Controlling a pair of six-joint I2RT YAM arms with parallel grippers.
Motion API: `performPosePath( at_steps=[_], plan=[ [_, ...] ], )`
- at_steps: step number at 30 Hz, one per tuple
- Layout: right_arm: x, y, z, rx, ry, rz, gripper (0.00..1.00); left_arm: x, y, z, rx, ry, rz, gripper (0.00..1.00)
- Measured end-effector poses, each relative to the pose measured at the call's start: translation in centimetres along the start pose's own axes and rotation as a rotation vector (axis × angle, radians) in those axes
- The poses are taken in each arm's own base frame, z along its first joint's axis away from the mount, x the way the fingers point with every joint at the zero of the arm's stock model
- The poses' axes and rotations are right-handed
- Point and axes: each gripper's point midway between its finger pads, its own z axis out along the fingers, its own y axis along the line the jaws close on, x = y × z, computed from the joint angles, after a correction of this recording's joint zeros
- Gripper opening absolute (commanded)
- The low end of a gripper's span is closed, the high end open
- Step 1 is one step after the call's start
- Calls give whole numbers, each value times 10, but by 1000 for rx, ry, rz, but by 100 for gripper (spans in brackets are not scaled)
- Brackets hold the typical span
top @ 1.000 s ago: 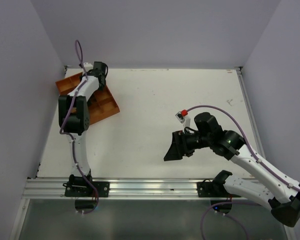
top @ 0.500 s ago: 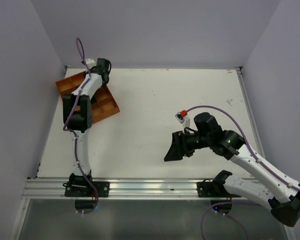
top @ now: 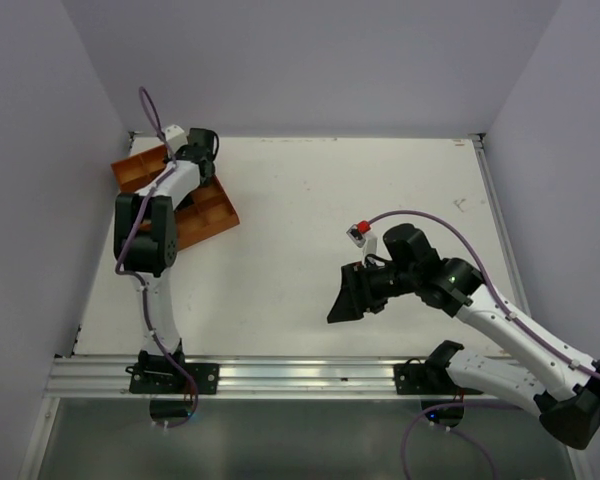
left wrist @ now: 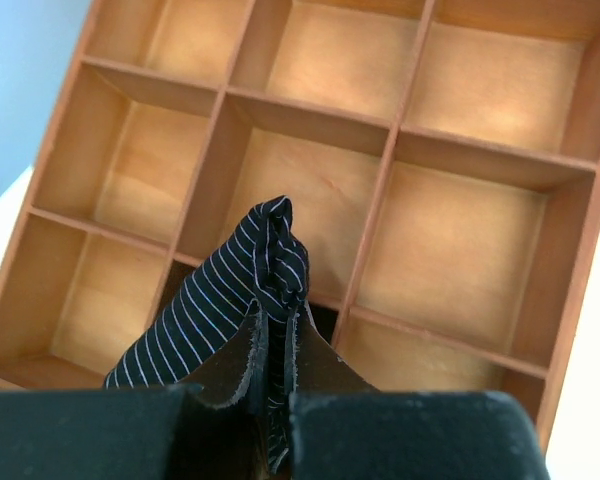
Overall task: Roll the underwear
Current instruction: Place the rolled underwear into the container
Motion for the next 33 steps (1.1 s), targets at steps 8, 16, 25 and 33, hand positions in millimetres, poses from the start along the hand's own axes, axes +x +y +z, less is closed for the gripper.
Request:
performPosePath(
  at_steps=[8,16,25,33],
  plan=[
    [-2,-2,4,3,5,1,66,15,-4,-9,101,20,-72,0],
    [-3,1,2,-5,-7,-3,66,18,-10,-14,198,12,-113,0],
    [-4,4,-1,-13,-19,3,66,16,-23,-12,296,-12,-130,3],
    [-4,4,-1,-12,-18,5,66,16,-30,-17,368,-10,-123,47]
  ],
)
